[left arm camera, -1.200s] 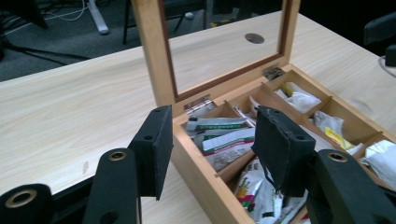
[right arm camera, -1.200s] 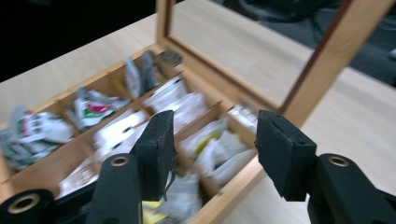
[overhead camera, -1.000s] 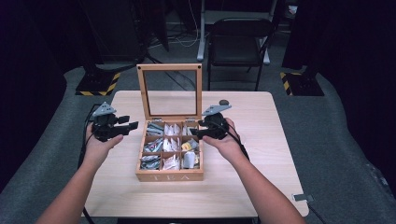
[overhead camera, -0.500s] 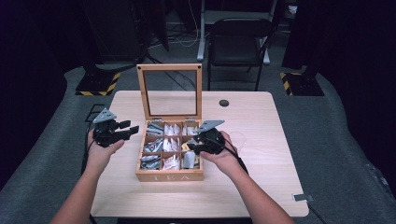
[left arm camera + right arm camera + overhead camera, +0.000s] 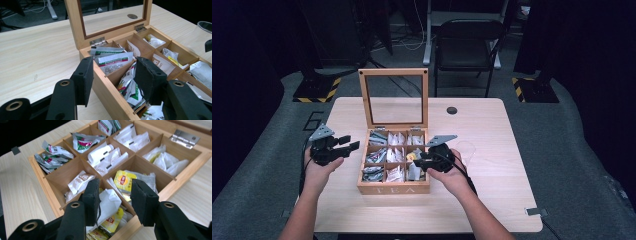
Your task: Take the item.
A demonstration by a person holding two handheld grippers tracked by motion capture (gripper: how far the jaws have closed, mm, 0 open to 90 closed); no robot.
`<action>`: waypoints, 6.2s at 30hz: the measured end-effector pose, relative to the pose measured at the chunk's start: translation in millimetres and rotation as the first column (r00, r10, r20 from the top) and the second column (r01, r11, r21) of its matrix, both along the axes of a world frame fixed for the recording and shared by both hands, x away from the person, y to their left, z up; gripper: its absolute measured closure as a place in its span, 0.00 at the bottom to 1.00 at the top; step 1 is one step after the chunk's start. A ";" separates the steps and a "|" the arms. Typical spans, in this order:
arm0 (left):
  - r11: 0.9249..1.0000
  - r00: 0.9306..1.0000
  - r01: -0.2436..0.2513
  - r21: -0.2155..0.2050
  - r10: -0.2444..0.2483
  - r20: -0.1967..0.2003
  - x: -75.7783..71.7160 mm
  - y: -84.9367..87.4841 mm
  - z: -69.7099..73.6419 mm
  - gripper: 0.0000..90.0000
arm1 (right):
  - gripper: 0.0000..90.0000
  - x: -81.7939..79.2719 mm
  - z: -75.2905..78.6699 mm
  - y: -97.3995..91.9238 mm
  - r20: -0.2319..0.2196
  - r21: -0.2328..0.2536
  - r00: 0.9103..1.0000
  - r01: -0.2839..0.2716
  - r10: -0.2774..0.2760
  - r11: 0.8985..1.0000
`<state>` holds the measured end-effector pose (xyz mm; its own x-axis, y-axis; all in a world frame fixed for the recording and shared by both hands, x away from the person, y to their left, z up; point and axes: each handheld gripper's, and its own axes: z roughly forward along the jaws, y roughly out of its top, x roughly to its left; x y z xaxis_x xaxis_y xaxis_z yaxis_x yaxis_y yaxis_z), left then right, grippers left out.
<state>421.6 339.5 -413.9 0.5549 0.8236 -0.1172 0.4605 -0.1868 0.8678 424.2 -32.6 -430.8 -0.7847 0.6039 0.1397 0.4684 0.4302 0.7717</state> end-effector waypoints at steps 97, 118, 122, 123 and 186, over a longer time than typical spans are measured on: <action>1.000 1.000 -0.013 0.014 0.013 -0.012 -14.1 7.4 -10.9 0.51 | 1.00 -17.4 23.5 -14.3 0.029 0.109 1.000 -0.011 0.008 0.994; 1.000 1.000 -0.012 0.017 0.012 -0.014 -13.5 7.0 -12.1 0.51 | 1.00 -9.1 60.9 -81.1 0.112 0.152 0.977 0.165 -0.183 0.974; 1.000 1.000 -0.016 0.018 0.016 -0.017 -13.3 6.7 -12.7 0.51 | 1.00 -7.3 62.9 -95.5 0.124 0.153 0.965 0.210 -0.230 0.966; 1.000 1.000 -0.015 0.018 0.016 -0.017 -13.3 6.7 -12.6 0.51 | 1.00 -7.0 62.9 -98.4 0.123 0.156 0.963 0.221 -0.241 0.963; 1.000 0.999 -0.024 0.017 0.024 -0.022 -12.4 9.2 -15.3 0.51 | 0.98 21.2 -7.0 -128.2 0.068 -0.026 0.917 0.397 -0.394 0.918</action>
